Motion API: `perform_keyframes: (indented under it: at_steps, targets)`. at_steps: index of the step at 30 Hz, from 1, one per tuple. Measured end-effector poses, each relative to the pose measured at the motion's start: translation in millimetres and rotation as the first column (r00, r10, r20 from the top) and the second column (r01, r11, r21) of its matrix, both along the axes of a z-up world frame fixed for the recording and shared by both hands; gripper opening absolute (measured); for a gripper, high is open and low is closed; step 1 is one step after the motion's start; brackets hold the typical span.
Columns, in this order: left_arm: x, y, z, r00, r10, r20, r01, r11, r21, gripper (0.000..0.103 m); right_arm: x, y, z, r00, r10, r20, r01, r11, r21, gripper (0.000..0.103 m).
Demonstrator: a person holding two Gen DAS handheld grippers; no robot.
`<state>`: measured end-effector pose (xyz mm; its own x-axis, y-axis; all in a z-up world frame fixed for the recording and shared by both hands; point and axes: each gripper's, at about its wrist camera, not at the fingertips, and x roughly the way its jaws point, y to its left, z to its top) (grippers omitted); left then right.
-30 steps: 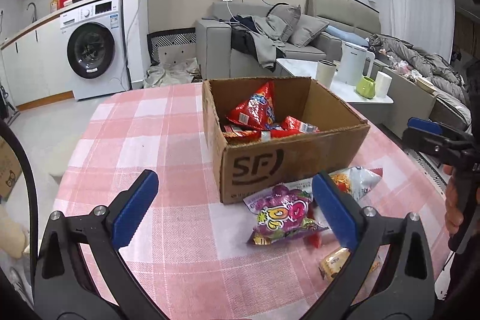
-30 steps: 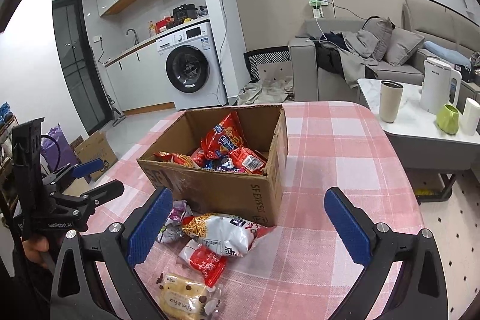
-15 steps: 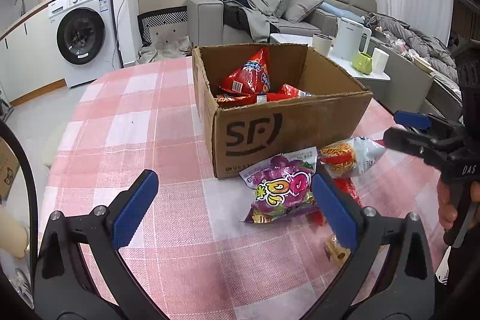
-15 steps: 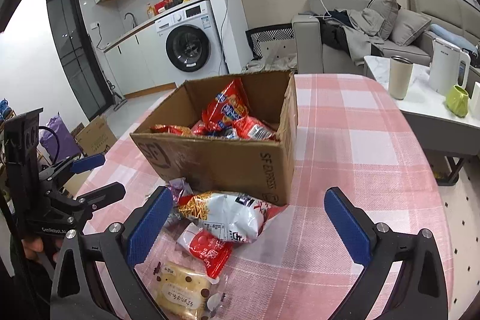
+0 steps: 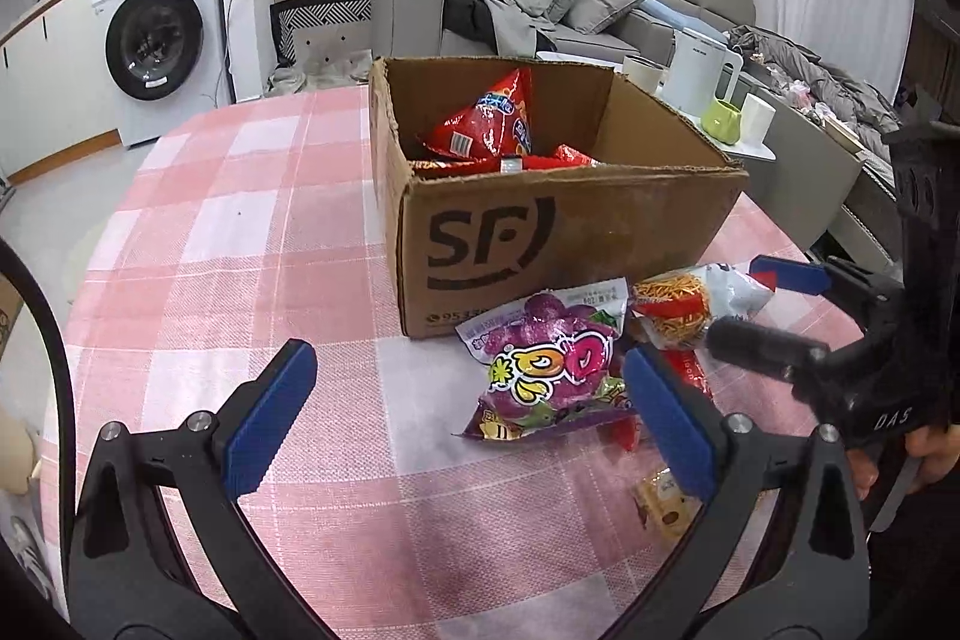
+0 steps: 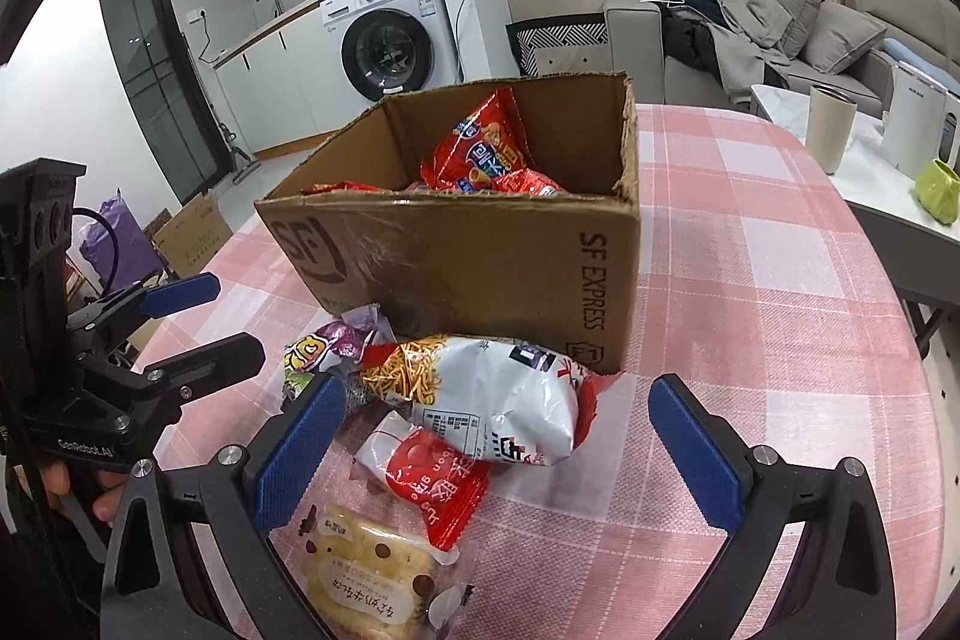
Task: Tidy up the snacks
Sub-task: 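Withdraw both grippers toward the purple candy bag and white chip bag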
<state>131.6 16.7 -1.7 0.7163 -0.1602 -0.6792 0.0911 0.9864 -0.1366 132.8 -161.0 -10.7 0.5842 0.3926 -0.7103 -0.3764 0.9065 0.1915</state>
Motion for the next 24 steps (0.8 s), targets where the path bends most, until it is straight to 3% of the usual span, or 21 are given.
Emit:
perform_keyframes:
  at_steps: [24]
  targets:
    - [16.9,3.3,-22.8,0.998,0.007,-0.063,-0.01,0.999,-0.044,0.102,15.1,15.2,-24.3,0.998,-0.036,-0.044,0.036,0.999,0.002,0.103]
